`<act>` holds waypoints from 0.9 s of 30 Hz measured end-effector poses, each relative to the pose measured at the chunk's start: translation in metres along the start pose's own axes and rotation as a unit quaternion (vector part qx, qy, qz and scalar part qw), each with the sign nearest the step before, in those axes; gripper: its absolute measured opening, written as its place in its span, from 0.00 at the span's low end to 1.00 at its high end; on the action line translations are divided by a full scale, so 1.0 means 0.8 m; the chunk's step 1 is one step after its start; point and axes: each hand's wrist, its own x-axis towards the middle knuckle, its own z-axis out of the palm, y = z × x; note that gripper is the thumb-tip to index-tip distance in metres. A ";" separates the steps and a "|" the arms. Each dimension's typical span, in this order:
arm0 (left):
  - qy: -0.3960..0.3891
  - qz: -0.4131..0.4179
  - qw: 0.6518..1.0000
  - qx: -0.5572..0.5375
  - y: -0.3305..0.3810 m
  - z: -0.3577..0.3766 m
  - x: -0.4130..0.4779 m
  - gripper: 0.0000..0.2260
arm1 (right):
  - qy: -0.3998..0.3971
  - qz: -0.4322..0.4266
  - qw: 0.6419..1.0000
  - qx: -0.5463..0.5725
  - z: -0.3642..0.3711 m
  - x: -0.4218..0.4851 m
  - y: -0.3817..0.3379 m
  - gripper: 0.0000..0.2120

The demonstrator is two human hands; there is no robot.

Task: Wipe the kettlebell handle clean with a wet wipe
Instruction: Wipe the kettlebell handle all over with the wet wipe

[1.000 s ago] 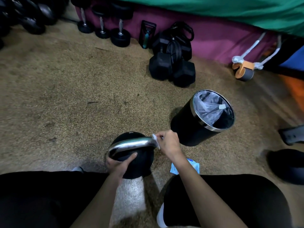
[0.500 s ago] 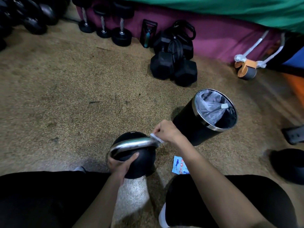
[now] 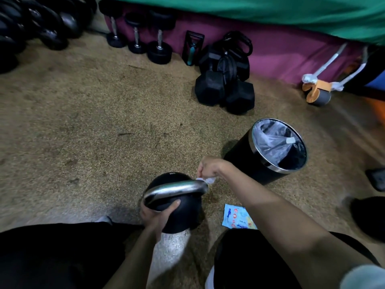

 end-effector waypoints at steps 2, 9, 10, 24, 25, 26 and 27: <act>-0.005 -0.002 1.000 -0.010 -0.008 0.000 0.006 0.73 | -0.004 -0.012 1.000 -0.004 0.004 0.004 -0.008 0.15; 0.009 0.022 1.000 -0.009 0.001 0.001 -0.004 0.74 | -0.019 -0.080 0.997 0.009 -0.007 0.000 -0.004 0.13; 0.010 0.021 1.000 -0.011 0.003 0.001 -0.005 0.76 | -0.012 -0.078 0.997 0.014 -0.009 0.000 0.000 0.13; 0.006 0.014 1.000 0.007 -0.001 0.001 0.002 0.81 | 0.023 -0.100 0.993 0.055 -0.005 -0.015 0.004 0.10; 0.006 0.017 1.000 0.002 0.000 0.001 0.001 0.79 | 0.030 -0.098 0.993 0.060 -0.006 -0.018 0.009 0.10; 0.004 0.015 1.000 -0.001 0.005 0.000 -0.004 0.77 | 0.038 -0.092 0.993 0.056 -0.005 -0.019 0.013 0.10; 0.001 0.016 1.000 -0.001 0.010 0.000 -0.009 0.74 | 0.047 -0.086 0.994 0.047 -0.003 -0.020 0.015 0.10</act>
